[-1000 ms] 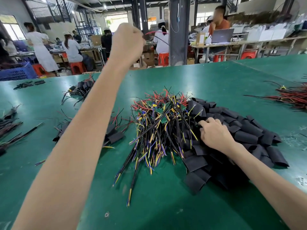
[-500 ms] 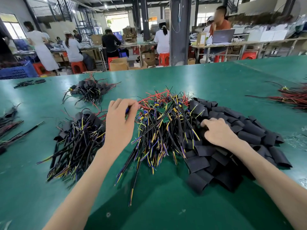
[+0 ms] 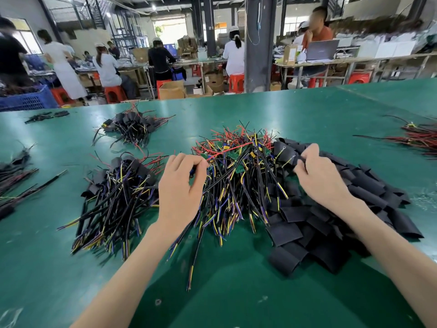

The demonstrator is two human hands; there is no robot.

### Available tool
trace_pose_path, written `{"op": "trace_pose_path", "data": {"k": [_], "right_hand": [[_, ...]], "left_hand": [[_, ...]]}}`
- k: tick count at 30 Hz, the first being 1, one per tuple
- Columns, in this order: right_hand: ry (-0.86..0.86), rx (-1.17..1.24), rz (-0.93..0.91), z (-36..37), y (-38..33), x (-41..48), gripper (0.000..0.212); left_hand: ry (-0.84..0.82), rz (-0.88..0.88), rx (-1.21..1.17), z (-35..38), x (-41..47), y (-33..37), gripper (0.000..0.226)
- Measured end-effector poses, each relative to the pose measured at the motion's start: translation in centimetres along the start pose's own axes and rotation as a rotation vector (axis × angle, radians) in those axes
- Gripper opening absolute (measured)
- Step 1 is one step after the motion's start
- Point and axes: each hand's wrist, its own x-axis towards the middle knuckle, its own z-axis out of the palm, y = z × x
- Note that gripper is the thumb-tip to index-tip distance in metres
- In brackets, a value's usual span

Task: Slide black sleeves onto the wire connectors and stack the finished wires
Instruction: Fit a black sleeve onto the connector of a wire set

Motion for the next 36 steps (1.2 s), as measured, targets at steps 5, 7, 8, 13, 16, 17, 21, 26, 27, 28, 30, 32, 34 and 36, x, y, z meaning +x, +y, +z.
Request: {"op": "trace_pose_path", "data": {"k": [5,7,8,13,16,17,21,26,27,28,30,32,34,36], "right_hand": [[-0.022,0.336,-0.143,0.1,-3.1,-1.0,0.032],[-0.064,0.338,-0.227,0.3,-4.0,-1.6,0.046],[-0.087,0.341,-0.245,0.4,-4.3,-1.7,0.047],[-0.079,0.417,-0.237,0.7,-4.6,-1.9,0.039],[-0.076,0.531,-0.166,0.7,-4.7,-2.0,0.034],[-0.086,0.566,-0.139,0.8,-4.7,-2.0,0.034],[-0.111,0.641,-0.104,0.6,-5.0,-2.1,0.033],[-0.12,0.626,-0.122,0.4,-5.1,-2.2,0.034],[-0.121,0.632,-0.121,0.4,-5.1,-2.2,0.034],[-0.121,0.641,-0.118,0.4,-5.1,-2.2,0.034],[-0.114,0.657,-0.112,0.4,-5.1,-2.2,0.034],[-0.107,0.682,-0.101,0.5,-5.0,-2.1,0.033],[-0.11,0.747,-0.075,0.6,-4.9,-2.1,0.033],[-0.103,0.806,-0.054,0.7,-4.8,-2.0,0.032]], "left_hand": [[0.003,-0.012,-0.042,0.2,-0.5,0.1,0.034],[0.013,-0.03,-0.063,0.2,-0.5,0.1,0.03],[0.02,-0.041,-0.075,0.3,-0.5,0.0,0.026],[0.034,-0.077,-0.158,0.2,-0.5,-0.2,0.018],[0.028,-0.101,-0.194,0.3,-0.5,-0.2,0.016],[0.025,-0.1,-0.196,0.3,-0.6,-0.2,0.016],[0.017,-0.098,-0.206,0.4,-0.7,-0.2,0.016],[0.013,-0.092,-0.212,0.4,-0.7,-0.1,0.015],[0.007,-0.085,-0.205,0.4,-0.7,-0.1,0.016],[0.0,-0.077,-0.196,0.4,-0.7,-0.1,0.016],[-0.015,-0.067,-0.174,0.5,-0.8,-0.1,0.02],[-0.031,-0.065,-0.16,0.5,-0.8,-0.2,0.024],[-0.044,-0.061,-0.148,0.6,-0.9,-0.1,0.021],[-0.053,-0.049,-0.144,0.6,-0.9,0.1,0.019]]}}
